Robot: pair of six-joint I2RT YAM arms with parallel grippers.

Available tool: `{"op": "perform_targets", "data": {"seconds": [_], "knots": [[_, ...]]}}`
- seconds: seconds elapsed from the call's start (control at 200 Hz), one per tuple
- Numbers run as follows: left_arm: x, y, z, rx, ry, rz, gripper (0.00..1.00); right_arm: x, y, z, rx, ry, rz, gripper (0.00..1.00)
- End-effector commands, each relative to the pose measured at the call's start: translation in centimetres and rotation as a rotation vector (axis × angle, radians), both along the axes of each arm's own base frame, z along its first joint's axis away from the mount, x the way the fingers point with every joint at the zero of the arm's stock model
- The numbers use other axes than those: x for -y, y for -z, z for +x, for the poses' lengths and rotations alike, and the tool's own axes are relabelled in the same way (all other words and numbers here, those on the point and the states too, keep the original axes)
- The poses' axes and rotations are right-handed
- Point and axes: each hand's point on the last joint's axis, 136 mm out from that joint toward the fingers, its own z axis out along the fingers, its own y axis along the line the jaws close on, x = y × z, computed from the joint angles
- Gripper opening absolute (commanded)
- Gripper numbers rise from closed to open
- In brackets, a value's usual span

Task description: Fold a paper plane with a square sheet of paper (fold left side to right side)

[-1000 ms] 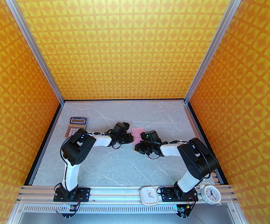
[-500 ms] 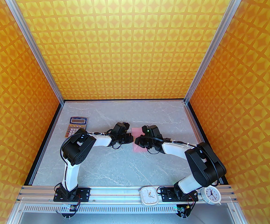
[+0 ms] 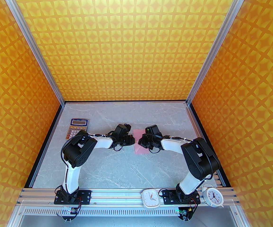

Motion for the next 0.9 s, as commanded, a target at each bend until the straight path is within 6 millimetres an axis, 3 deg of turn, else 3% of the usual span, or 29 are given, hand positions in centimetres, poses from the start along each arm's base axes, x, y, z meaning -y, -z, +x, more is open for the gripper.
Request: {"op": "perform_targets", "data": {"seconds": [0.0, 0.3, 0.45, 0.69, 0.895], "knots": [[-0.1, 0.5, 0.9, 0.012, -0.01, 0.016, 0.03, 1.2, 1.6, -0.6, -0.033, 0.014, -0.06, 0.06], [-0.1, 0.4, 1.0, 0.015, -0.01, 0.015, 0.08, 2.3, 2.6, -2.0, -0.057, 0.028, -0.093, 0.07], [0.0, 0.3, 1.0, 0.016, -0.009, 0.014, 0.06, 2.0, 1.9, -1.9, -0.037, 0.008, -0.079, 0.09], [0.0, 0.2, 1.0, 0.019, -0.007, 0.014, 0.05, 1.6, -2.0, 0.2, 0.07, -0.006, -0.052, 0.15], [0.0, 0.2, 1.0, 0.018, -0.007, 0.013, 0.05, 1.4, -2.4, 2.2, 0.082, -0.006, -0.051, 0.16]]}}
